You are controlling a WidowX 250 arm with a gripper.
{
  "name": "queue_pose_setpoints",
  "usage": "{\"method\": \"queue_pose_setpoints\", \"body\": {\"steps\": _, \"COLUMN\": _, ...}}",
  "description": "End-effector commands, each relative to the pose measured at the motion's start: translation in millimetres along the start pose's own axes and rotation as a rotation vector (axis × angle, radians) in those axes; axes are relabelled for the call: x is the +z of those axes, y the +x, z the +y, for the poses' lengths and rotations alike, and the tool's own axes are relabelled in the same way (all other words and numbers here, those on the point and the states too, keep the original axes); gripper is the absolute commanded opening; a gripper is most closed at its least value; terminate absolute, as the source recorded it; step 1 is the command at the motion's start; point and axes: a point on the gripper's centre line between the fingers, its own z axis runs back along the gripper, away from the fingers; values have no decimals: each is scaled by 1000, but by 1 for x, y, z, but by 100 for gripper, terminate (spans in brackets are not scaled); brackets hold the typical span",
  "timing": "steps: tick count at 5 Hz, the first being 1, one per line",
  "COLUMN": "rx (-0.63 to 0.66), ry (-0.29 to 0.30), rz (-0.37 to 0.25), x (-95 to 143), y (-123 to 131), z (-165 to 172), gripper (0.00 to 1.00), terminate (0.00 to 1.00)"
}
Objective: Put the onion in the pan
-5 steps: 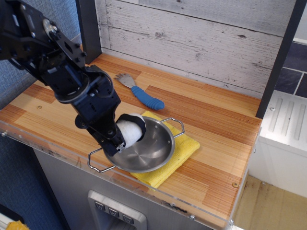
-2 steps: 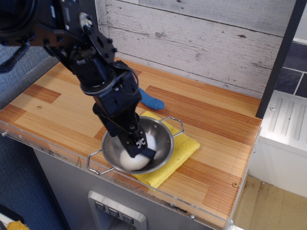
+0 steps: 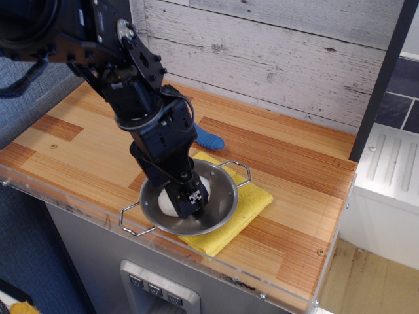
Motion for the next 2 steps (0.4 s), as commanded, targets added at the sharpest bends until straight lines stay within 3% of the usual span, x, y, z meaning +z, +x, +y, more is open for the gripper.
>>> {"method": "queue_pose_setpoints", "body": {"steps": 1, "rx": -48, "ry": 41, "rz": -94, "x": 37, "y": 14, "z": 14, "gripper": 100, "terminate": 0}}
{"method": "queue_pose_setpoints", "body": {"steps": 2, "rx": -76, "ry": 78, "rz": -135, "x": 61, "y": 24, "z": 14, "gripper": 100, "terminate": 0}}
